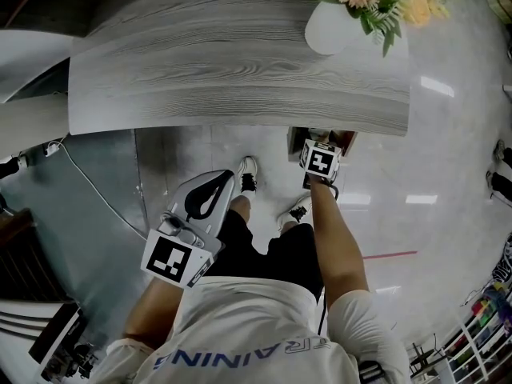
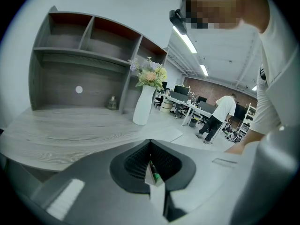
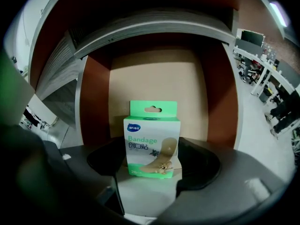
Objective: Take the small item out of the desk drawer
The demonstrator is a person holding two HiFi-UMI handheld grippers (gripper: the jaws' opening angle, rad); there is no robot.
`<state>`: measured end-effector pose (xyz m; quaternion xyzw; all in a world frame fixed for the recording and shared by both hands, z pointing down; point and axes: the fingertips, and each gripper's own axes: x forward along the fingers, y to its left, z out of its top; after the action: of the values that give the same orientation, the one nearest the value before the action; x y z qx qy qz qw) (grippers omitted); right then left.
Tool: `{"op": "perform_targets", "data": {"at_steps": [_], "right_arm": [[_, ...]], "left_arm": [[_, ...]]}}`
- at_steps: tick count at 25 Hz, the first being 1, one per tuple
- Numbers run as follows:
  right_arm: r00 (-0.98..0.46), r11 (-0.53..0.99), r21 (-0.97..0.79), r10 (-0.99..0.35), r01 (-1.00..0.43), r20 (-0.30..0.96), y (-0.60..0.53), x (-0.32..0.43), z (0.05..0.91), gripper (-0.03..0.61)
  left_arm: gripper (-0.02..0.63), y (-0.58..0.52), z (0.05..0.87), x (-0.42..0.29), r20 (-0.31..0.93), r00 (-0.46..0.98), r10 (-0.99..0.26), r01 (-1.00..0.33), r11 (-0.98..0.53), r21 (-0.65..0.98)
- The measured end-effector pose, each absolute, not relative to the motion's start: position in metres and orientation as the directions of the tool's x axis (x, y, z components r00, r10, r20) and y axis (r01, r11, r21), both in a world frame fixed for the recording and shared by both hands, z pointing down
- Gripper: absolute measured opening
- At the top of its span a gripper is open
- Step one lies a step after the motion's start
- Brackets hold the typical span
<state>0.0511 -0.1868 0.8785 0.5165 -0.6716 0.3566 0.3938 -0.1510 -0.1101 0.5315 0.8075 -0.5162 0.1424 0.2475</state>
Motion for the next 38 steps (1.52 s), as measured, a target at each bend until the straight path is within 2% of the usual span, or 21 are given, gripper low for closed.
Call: {"op": "perform_targets", "data": {"at_steps": [18,38], "right_arm": [[-0.232,0.153,-0.176,-0.554,-0.972,0.800,-0.162,0.086,0.787,0.357],[-0.326,0.247,-0.224,-0.826,-0.943,0.460,-0.135,0.144,0.503,0.354]], "left_arm": [[-0.002,-0.101,0.494,-0.110,0.428,0.494,-0.757,-0.870,-0.426,0.250],[-0.002,-0.092,0.382,-0.012,0.218,0.647,-0.730,-0.762,-0.625,0.170]]}}
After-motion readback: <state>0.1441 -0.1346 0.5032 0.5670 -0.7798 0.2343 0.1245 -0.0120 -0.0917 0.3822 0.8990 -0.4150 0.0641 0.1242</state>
